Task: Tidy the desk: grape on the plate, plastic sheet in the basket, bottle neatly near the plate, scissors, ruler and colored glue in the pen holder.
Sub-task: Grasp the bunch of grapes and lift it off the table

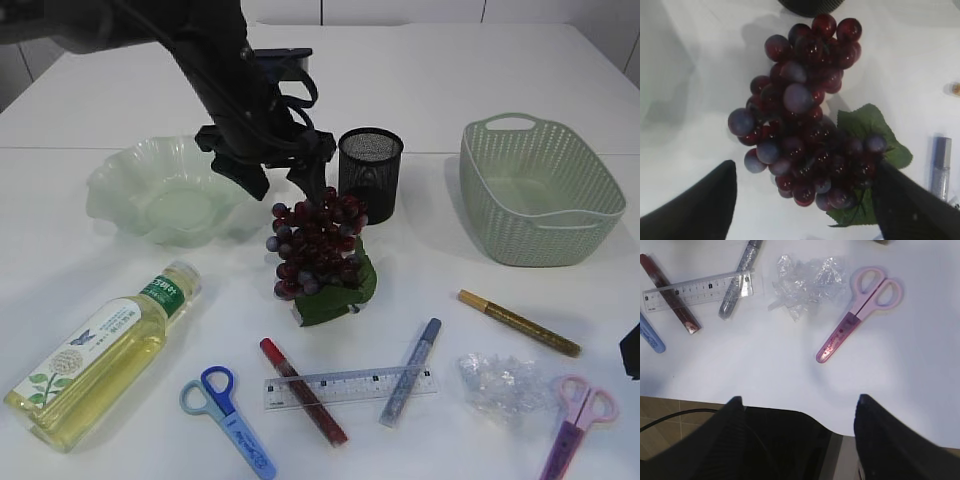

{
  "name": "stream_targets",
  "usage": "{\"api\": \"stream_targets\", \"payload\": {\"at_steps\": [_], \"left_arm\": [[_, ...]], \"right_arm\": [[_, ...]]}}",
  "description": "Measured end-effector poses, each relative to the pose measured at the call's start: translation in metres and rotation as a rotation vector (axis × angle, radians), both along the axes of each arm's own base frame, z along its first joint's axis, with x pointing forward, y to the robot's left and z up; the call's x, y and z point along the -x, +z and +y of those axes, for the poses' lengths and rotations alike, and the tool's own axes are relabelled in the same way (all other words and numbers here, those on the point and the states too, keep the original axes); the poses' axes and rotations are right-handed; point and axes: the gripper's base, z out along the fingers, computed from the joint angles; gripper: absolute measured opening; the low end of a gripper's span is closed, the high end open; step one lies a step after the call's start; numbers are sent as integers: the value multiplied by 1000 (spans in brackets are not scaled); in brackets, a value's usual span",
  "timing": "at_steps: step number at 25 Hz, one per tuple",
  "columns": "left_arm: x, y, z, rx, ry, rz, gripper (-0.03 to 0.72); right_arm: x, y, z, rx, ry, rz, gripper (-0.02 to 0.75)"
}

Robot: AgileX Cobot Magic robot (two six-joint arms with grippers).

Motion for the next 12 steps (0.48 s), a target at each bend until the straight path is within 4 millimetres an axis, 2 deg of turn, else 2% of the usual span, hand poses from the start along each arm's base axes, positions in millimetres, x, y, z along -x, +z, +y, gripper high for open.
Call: {"api": "stream_targets", "payload": {"at_steps": [12], "left_arm": [[-18,-47,-7,-50,2,26,618]], "right_arm": [[-1,0,-2,27,1,-18,531]]}}
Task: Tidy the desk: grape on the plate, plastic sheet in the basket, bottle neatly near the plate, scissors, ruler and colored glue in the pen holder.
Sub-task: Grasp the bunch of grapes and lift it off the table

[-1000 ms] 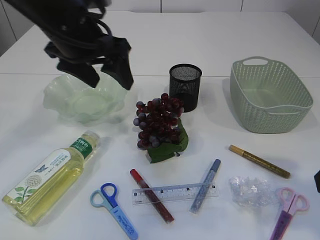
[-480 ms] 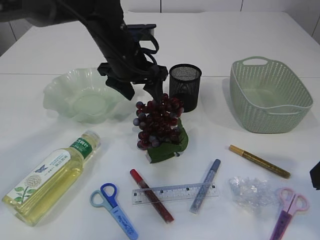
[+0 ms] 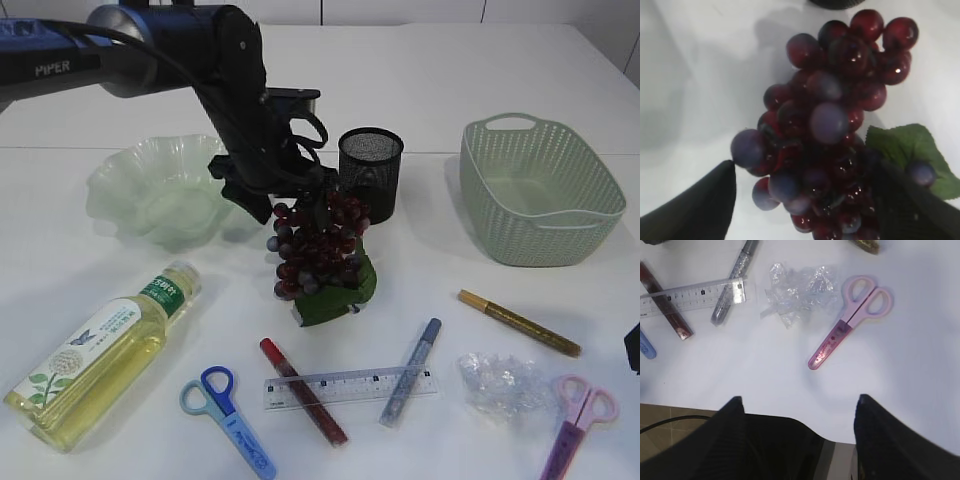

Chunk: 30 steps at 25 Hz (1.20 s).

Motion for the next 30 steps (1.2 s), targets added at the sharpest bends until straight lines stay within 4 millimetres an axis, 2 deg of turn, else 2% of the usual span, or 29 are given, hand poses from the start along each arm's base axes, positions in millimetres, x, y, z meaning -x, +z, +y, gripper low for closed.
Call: {"api": "stream_targets", "payload": {"at_steps": [16,23,28,30], "left_arm": [[-7,-33,-5,19,43,20,621],[-9,-41,-8,34,51,27,620],[-9,-48,-8,33,54,41,601],[-10,-48,-7,24,50,29,567]], "right_arm": [[-2,0,-2,21,-1,-29,531],[-3,0,-2,24,-1,-31,531],[-3,0,-2,23,-1,-31,531],[-3,0,-2,23,-1,-31,531]]}}
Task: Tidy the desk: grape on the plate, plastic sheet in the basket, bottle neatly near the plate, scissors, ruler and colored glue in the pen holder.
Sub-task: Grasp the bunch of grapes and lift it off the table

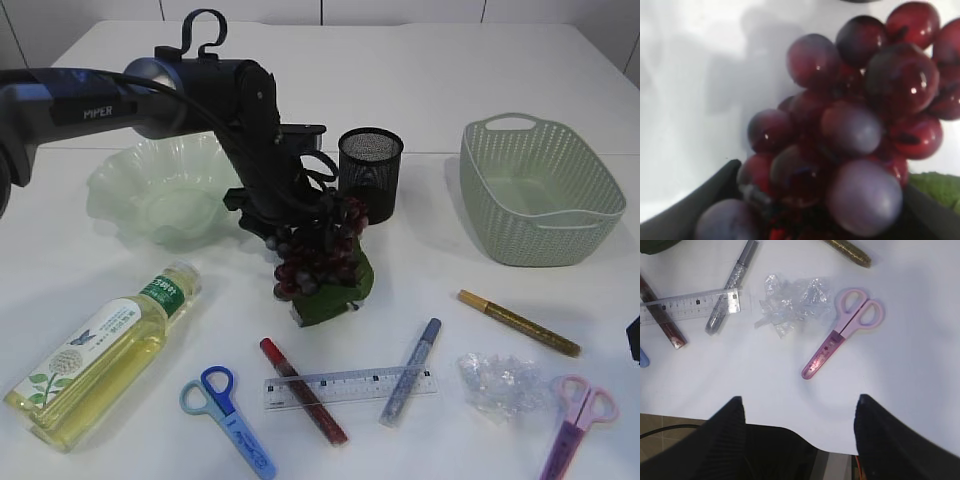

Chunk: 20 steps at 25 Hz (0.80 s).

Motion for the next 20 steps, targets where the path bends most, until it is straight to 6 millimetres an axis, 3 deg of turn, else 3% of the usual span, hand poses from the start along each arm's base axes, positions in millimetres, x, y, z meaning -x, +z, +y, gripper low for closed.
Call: {"api": "stream_targets", "payload": {"at_steps": [2,6,8,14,20], "left_arm": [[-1,0,2,-22,-9,-15,506],[-2,-1,4,-53,-21,-32,280],[-2,0,5,-58,-23,-27,201],[1,9,6,-93,-42,14,155],[3,61,7,-95,-59,6,150]], "right_arm": [[0,0,0,0,0,0,531],[0,0,0,1,0,0,531],[0,0,0,1,0,0,531],[0,0,0,2,0,0,531],[0,0,0,4,0,-3,531]]}}
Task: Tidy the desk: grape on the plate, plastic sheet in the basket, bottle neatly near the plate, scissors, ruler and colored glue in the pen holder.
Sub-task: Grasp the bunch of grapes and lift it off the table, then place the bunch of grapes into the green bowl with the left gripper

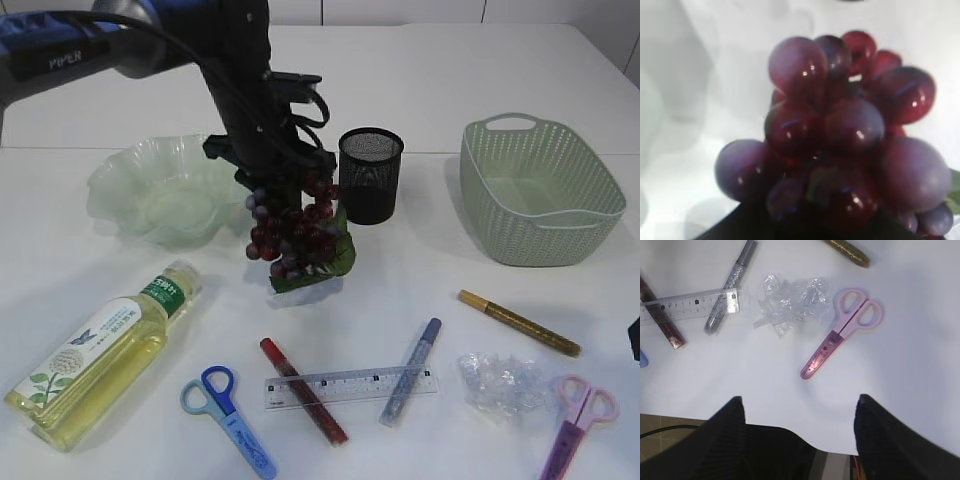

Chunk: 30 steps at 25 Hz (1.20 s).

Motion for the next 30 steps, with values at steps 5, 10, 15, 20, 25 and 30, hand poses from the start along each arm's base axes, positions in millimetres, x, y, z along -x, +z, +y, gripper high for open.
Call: {"api": "stream_targets", "payload": {"at_steps": [5,10,15,20,25,30], "left_arm": [[-4,27,-2,31,-3,-56,148],[0,50,0,46,-5,-88,147],[5,73,5,49,-5,-138,147],[5,87,14,28,9,-179,147],[-7,96,44,30,92,-195,147],[-24,96,87,8,190,-200,148]], "right_arm": [[0,0,-1,17,2,-3,531],[0,0,-2,19,2,-3,531],[0,0,-2,20,3,-4,531],[0,0,-2,22,3,-4,531],[0,0,-2,22,3,-4,531],[0,0,-2,22,3,-4,531]]}}
